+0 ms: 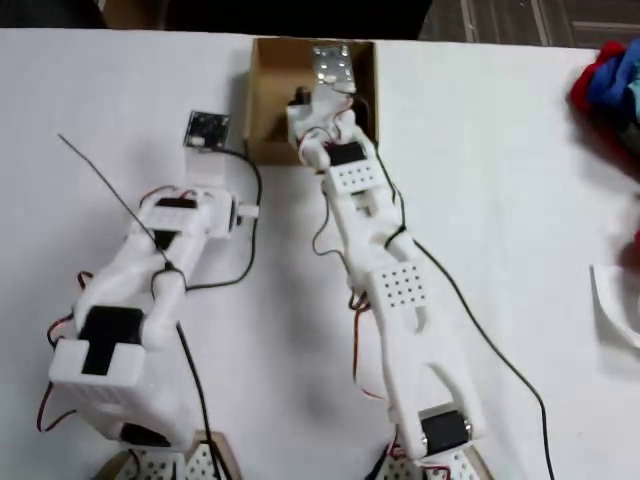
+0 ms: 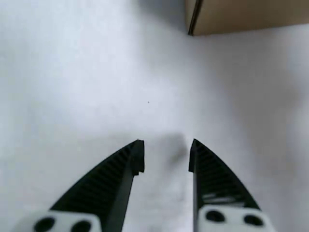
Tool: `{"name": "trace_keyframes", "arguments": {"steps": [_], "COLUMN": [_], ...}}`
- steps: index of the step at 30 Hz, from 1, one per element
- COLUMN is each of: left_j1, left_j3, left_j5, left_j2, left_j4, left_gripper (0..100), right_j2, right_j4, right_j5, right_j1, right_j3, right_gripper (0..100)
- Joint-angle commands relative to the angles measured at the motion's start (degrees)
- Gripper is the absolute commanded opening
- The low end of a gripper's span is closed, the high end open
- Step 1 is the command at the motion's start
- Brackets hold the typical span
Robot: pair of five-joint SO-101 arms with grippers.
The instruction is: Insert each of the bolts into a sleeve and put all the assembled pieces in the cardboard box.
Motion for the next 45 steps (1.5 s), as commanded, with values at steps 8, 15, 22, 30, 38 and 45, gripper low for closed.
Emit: {"name": "trace_keyframes", "arguments": {"steps": [8,15,22,30,38,45], "left_j1": [-0.70,-0.70,-0.70,-0.70,-0.70,-0.70], "left_j3": [-2.51,-2.51,-2.51,-2.51,-2.51,-2.51], "left_j5": [-0.35,-0.35,-0.35,-0.35,-0.35,-0.35], "left_j2": [-0.26,-0.26,-0.26,-0.26,-0.26,-0.26], "left_j4": [0.44,0.44,0.44,0.44,0.44,0.44], "left_gripper": [17,17,17,17,17,17], "right_j2": [-1.01,-1.63,-6.81,-11.56,-15.34,-15.16], "right_j4": [0.57,0.48,14.55,38.90,61.41,68.88], "right_j5": [-0.18,-0.18,-0.09,-0.09,11.69,18.11], "right_j1": [-0.57,0.31,5.32,9.01,6.64,4.00], "right_j3": [-1.05,-1.67,-11.08,-24.44,-24.53,-21.27], "right_gripper": [10.1,9.8,2.9,2.4,2.5,2.6]}}
